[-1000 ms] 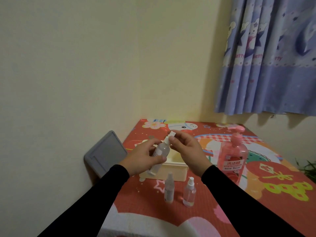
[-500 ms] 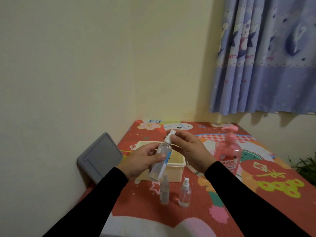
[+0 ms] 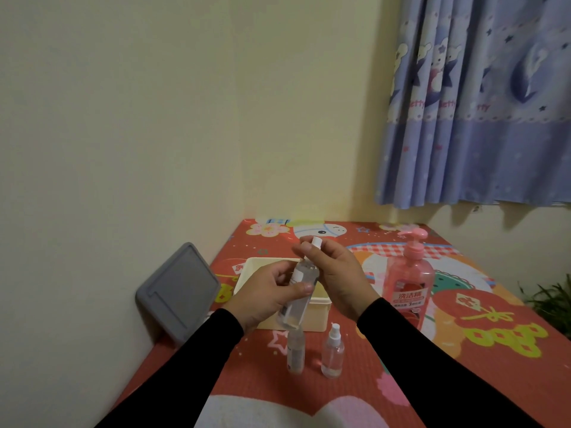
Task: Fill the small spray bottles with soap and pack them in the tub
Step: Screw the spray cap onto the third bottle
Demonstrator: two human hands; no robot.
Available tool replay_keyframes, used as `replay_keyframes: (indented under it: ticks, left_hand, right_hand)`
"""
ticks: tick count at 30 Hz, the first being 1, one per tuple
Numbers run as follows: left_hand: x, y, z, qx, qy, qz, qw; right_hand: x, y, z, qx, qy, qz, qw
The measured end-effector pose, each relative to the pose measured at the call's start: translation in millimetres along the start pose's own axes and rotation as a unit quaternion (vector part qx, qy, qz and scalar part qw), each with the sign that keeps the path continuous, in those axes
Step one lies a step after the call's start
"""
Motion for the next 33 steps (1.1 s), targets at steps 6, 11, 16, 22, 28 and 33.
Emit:
replay_keyframes:
  ticks: [6, 11, 16, 22, 28, 33]
  left_hand:
    - [1.6, -0.4, 1.7, -0.004, 0.020, -0.017, 1.000]
    - [5.8, -0.2, 2.4, 0.003, 0.030, -0.005, 1.000]
    - [3.2, -1.1, -0.2, 0.006, 0.012, 0.036, 0.999]
    - [0.1, -1.7, 0.5, 0.007, -0.002, 0.045, 0.999]
    - [1.6, -1.9, 0.5, 0.004, 0.017, 0.015, 1.000]
    - [2.5, 0.6, 0.6, 0.004, 0.019, 0.034, 0.999]
  right_hand:
    - [-0.2, -5.2, 0.0, -0.011, -0.015, 0.011, 1.000]
    - [7.0, -0.8, 2.9, -0.015, -0.032, -0.015, 0.999]
    - [11.6, 7.1, 6.5, 0.003, 0.046, -0.097, 0.994]
    - [5.9, 4.8, 4.5, -0.018, 0.001, -0.047, 0.999]
    - [7.9, -1.8, 4.5, -0.071, -0.050, 0.050, 0.995]
    - [15.4, 3.1, 6.0, -0.041, -0.023, -0.018, 0.999]
Point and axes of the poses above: each hand's wrist, its own z-axis towards the middle knuckle, its own x-axis out of the back of the hand, y = z × x, the point moved 1 cm from there along z, towards the middle knuckle, and after that the axes turned 10 degrees about -x, right-handed, at the moved point
